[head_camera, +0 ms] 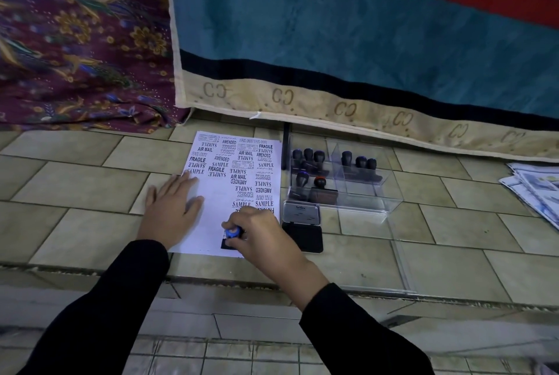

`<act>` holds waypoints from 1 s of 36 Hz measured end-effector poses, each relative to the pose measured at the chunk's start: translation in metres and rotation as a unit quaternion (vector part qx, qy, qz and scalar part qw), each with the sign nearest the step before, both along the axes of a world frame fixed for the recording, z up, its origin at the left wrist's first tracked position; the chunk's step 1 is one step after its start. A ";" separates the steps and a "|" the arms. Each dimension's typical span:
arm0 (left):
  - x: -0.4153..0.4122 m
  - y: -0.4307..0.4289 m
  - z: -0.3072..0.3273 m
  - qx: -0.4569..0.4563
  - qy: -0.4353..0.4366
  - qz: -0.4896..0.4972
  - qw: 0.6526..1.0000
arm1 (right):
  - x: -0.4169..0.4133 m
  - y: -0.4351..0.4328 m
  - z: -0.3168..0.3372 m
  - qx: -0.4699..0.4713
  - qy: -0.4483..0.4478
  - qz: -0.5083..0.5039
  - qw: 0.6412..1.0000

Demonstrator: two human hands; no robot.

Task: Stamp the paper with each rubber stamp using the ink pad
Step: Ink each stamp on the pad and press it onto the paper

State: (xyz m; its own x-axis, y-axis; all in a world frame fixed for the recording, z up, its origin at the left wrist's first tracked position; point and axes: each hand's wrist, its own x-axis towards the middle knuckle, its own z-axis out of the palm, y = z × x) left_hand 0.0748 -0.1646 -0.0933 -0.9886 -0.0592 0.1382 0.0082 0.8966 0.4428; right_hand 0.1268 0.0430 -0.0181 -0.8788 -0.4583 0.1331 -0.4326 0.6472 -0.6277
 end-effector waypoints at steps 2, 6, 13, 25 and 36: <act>0.000 0.000 0.000 0.002 0.000 -0.001 1.000 | -0.003 -0.001 0.001 0.002 -0.003 -0.008 1.000; 0.000 0.001 0.001 0.002 -0.002 0.001 1.000 | 0.000 -0.002 -0.001 0.016 0.003 0.010 1.000; 0.002 0.002 0.002 0.006 0.002 -0.004 1.000 | -0.008 -0.001 0.006 0.018 -0.020 -0.002 1.000; 0.001 0.001 0.004 -0.003 0.001 -0.006 1.000 | -0.015 0.013 -0.005 -0.089 -0.096 -0.060 0.990; 0.002 -0.001 0.006 0.008 0.004 -0.018 1.000 | -0.085 0.099 0.036 -0.175 0.022 -0.316 0.932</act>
State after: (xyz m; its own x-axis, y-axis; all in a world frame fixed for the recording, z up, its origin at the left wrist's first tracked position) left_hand 0.0763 -0.1655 -0.0877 -0.9891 -0.0250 0.1454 0.0447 0.8886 0.4564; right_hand 0.0417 0.1415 0.0180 -0.9486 0.2271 0.2204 -0.0652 0.5414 -0.8382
